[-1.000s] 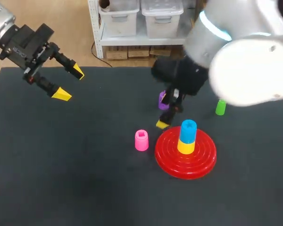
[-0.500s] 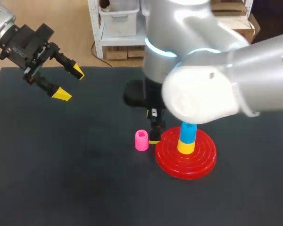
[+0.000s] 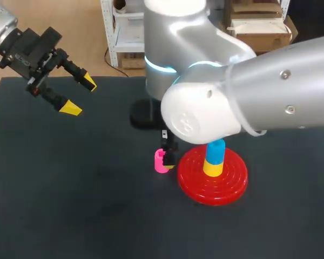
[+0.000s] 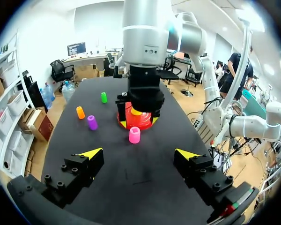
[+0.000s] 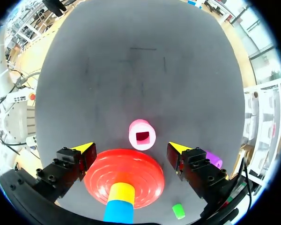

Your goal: Pick up and stack the cylinders on the red base in this order: pink,purple,orange,green

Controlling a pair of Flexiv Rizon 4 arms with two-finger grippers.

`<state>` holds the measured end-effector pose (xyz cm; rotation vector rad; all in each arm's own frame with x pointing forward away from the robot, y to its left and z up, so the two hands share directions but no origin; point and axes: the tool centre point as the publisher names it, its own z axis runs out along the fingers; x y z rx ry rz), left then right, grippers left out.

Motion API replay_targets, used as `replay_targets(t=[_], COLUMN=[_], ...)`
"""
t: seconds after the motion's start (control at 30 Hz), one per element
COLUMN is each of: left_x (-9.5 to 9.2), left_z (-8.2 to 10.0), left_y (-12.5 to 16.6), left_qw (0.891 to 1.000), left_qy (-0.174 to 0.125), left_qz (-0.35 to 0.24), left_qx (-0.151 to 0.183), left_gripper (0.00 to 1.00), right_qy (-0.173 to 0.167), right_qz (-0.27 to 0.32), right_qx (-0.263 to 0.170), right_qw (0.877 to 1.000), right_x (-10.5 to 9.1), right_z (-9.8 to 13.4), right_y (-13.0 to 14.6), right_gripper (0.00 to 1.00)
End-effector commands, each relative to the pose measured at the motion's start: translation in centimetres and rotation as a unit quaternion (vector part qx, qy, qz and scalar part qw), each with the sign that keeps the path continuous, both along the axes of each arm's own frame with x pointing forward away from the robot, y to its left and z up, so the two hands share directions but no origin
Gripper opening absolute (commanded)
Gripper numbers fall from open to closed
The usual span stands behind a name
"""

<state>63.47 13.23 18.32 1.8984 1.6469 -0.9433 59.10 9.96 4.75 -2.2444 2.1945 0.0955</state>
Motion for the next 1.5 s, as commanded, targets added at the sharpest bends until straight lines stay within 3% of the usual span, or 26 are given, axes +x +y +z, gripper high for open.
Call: replay_targets(t=[0.03, 0.07, 0.17, 0.63, 0.67, 0.77, 0.87, 1.03, 1.23, 1.5], left_x=[0.2, 0.2, 0.2, 0.2, 0.2, 0.2, 0.2, 0.2, 0.2, 0.2], left_z=[0.0, 0.0, 0.0, 0.0, 0.0, 0.0, 0.0, 0.0, 0.0, 0.0], left_y=[0.1, 0.1, 0.1, 0.1, 0.1, 0.1, 0.1, 0.1, 0.1, 0.1], left_qw=[1.0, 1.0, 1.0, 1.0, 1.0, 1.0, 1.0, 1.0, 1.0, 1.0], left_qy=[0.001, 0.001, 0.001, 0.001, 0.001, 0.001, 0.001, 0.001, 0.001, 0.001], left_qz=[-0.002, -0.002, -0.002, -0.002, -0.002, -0.002, -0.002, -0.002, -0.002, -0.002], left_qx=[0.0, 0.0, 0.0, 0.0, 0.0, 0.0, 0.0, 0.0, 0.0, 0.0], left_gripper=[1.0, 1.0, 1.0, 1.0, 1.0, 1.0, 1.0, 1.0, 1.0, 1.0], right_qy=[0.005, 0.005, 0.006, 0.0, 0.001, 0.002, -0.005, -0.021, -0.025, -0.02], right_qz=[-0.003, -0.004, -0.009, -0.026, -0.026, -0.026, -0.028, -0.041, -0.088, -0.136], right_qx=[-0.009, -0.01, -0.01, -0.005, -0.004, -0.004, -0.005, 0.012, 0.057, 0.097], right_qw=[1.0, 1.0, 1.0, 1.0, 1.0, 1.0, 1.0, 0.999, 0.994, 0.986], right_x=[0.5, 0.6, 0.9, 1.4, 1.3, 1.2, 1.1, 1.4, 2.2, 2.9], right_z=[-0.8, -0.9, -1.1, -1.9, -1.9, -2.0, -2.0, -0.5, 5.0, 11.1], right_y=[0.6, 0.7, 0.7, 1.2, 1.3, 1.3, 1.3, 1.0, -0.7, -5.8], right_gripper=[1.0, 1.0, 0.84, 0.62, 0.51, 0.36, 0.0, 0.0, 0.0, 0.0])
